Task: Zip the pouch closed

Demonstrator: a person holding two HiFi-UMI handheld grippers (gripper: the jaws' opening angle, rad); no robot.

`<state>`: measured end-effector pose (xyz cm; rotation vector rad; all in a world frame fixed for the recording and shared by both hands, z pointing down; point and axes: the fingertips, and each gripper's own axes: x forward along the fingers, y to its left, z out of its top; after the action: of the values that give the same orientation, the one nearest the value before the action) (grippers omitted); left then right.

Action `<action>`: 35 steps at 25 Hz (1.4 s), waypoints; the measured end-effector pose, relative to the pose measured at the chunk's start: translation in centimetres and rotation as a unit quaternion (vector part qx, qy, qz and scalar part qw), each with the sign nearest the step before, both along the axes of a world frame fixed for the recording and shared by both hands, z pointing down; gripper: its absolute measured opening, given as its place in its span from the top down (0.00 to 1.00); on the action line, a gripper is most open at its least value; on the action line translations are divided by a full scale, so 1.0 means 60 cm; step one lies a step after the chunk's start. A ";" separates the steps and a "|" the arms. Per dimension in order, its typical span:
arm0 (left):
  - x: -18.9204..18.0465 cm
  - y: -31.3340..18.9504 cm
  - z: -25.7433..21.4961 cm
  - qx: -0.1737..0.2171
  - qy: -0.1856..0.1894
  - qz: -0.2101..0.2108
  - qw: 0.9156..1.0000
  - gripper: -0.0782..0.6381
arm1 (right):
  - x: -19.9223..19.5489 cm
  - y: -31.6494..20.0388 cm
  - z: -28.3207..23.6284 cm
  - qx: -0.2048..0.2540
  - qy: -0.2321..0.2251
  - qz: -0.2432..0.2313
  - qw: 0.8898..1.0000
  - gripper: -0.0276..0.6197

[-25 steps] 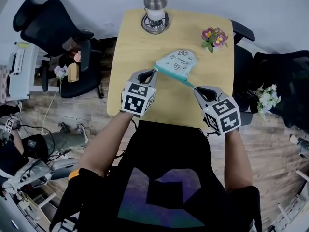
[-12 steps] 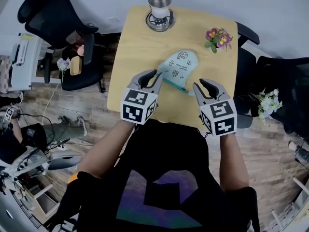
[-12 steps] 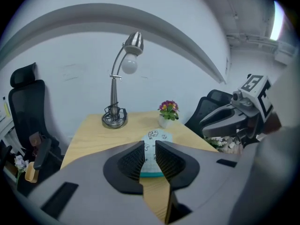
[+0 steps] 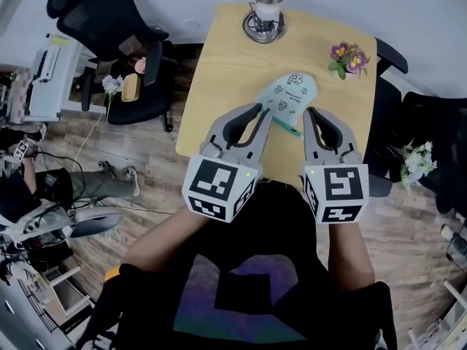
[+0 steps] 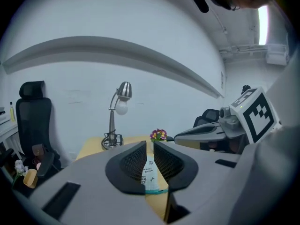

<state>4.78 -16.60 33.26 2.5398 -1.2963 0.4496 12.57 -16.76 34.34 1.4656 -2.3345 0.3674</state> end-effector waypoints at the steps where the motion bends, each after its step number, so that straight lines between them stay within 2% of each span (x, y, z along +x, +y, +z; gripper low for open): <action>1: -0.006 0.006 -0.010 0.007 -0.001 -0.002 1.000 0.83 | -0.007 0.006 -0.009 0.005 -0.001 0.004 1.000 0.93; 5: -0.031 0.027 -0.046 0.034 -0.002 -0.003 0.999 0.87 | -0.030 0.029 -0.045 0.020 -0.012 0.028 0.999 0.93; 13: -0.078 0.086 -0.100 0.047 0.025 0.012 0.999 0.87 | -0.081 0.081 -0.106 0.051 -0.028 0.066 0.996 0.93; 19: -0.104 0.116 -0.090 0.035 0.028 0.011 0.999 0.87 | -0.105 0.119 -0.121 0.060 -0.027 0.084 0.994 0.93; 22: -0.107 0.121 -0.089 0.048 0.028 0.015 0.998 0.87 | -0.108 0.133 -0.116 0.057 -0.023 0.092 0.994 0.94; 26: -0.113 0.128 -0.093 0.060 0.028 0.019 0.998 0.87 | -0.119 0.144 -0.112 0.052 -0.022 0.093 0.994 0.94; 35: -0.118 0.133 -0.093 0.053 0.033 0.012 0.998 0.87 | -0.125 0.147 -0.115 0.055 -0.020 0.089 0.994 0.94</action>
<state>-2.27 -8.60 27.70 2.6365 -1.2993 0.3076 5.10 -7.92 27.46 1.7421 -2.2934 0.3216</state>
